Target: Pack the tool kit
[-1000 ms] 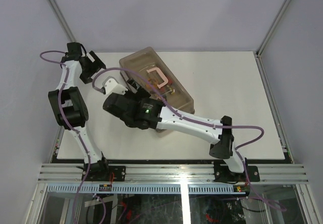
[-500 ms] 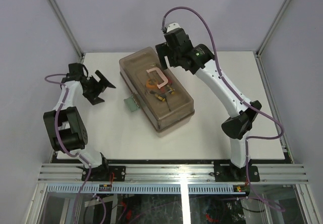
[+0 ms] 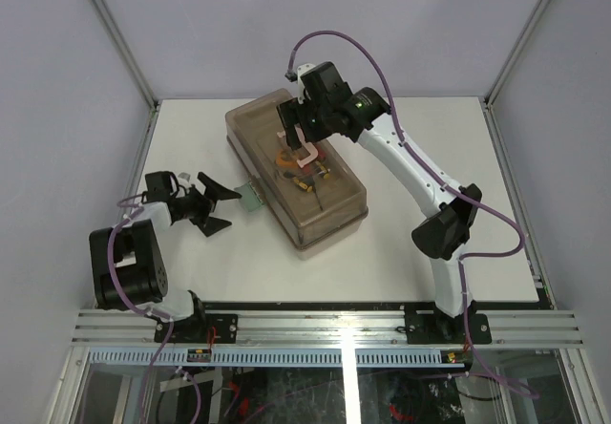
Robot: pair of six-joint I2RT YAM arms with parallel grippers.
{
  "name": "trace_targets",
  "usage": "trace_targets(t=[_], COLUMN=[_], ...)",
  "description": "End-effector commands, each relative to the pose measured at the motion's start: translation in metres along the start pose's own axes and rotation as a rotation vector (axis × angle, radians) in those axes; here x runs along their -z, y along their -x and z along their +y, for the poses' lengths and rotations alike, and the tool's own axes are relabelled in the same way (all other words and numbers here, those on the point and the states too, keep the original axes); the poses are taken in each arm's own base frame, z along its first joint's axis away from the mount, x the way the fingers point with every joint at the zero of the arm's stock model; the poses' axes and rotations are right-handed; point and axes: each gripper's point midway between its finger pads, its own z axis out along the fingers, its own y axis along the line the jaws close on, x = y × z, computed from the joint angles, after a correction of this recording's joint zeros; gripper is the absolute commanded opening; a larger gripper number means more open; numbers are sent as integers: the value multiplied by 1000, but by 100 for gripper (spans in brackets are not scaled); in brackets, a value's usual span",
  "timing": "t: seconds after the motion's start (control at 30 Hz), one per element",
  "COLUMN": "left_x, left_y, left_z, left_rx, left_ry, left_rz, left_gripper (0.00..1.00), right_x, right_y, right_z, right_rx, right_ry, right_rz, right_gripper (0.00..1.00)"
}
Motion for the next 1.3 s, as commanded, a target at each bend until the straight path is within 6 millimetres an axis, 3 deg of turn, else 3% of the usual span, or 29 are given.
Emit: trace_targets(t=[0.0, 0.17, 0.43, 0.8, 1.07, 1.27], left_x=[-2, -5, -18, 9, 15, 5], left_y=[9, 8, -27, -40, -48, -47], left_z=[-41, -64, -88, -120, -117, -99], left_rx=[-64, -89, -184, -250, -278, -306], left_ry=[-261, -395, -451, -509, -471, -425], left_rz=[7, 55, 178, 195, 209, 210], left_gripper=[100, 100, 100, 100, 100, 100], right_x=[-6, -10, -13, -15, -20, -18], right_y=[4, 1, -2, -9, -9, -10], right_z=[18, 19, 17, 15, 16, 18], right_rx=[-24, -41, -61, -57, -56, -62], right_ry=[85, 88, 73, 65, 73, 78], right_rz=[-14, -6, 0, 14, 15, 16], right_gripper=[86, 85, 83, 83, 83, 83])
